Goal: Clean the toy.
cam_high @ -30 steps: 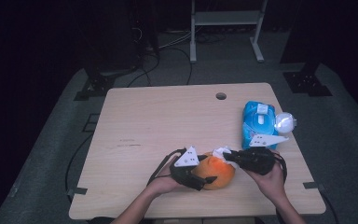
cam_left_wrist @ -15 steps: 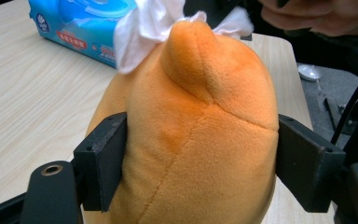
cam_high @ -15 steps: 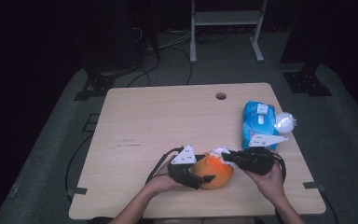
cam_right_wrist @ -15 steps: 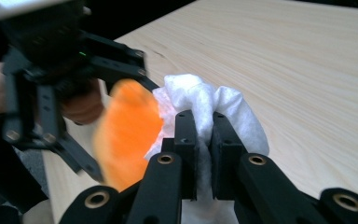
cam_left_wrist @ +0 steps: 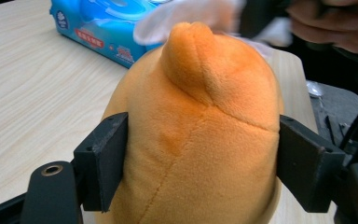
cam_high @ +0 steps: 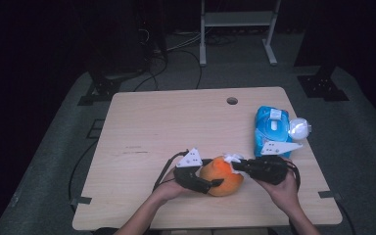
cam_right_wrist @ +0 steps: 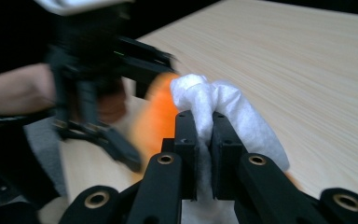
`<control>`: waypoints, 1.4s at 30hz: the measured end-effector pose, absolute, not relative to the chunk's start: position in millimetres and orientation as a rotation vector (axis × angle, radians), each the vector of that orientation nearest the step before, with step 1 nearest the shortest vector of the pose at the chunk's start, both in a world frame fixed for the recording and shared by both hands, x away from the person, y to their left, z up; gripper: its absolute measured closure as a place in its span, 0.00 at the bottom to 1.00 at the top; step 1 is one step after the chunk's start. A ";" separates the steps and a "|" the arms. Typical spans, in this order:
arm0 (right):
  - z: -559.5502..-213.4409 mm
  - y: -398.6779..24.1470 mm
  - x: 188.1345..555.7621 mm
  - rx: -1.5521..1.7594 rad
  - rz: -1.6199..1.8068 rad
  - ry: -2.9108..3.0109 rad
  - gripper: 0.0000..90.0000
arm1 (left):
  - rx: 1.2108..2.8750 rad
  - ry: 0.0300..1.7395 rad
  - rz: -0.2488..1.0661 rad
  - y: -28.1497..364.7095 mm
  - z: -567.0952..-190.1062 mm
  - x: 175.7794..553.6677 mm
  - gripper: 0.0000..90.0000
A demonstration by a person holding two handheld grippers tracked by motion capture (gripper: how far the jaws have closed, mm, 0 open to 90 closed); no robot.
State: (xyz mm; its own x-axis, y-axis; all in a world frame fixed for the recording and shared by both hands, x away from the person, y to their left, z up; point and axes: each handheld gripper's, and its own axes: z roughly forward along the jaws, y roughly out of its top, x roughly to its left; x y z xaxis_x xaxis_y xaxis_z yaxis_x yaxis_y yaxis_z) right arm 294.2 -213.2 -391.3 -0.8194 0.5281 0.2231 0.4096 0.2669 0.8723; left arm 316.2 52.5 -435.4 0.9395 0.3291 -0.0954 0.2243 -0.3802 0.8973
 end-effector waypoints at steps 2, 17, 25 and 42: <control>-387.0 -203.8 289.6 0.839 1.615 2.418 0.91 | 1.974 0.413 0.127 49.2 -435.3 314.3 0.27; -403.7 -226.9 304.9 0.995 1.567 2.390 0.91 | 2.011 0.218 0.086 55.0 -429.5 311.1 0.22; -406.5 -229.1 307.0 0.998 1.597 2.421 0.91 | 2.058 0.217 0.099 54.1 -448.1 320.9 0.11; -371.8 -199.6 307.3 0.838 1.796 2.317 0.92 | 2.124 0.318 0.429 72.6 -407.5 316.4 0.43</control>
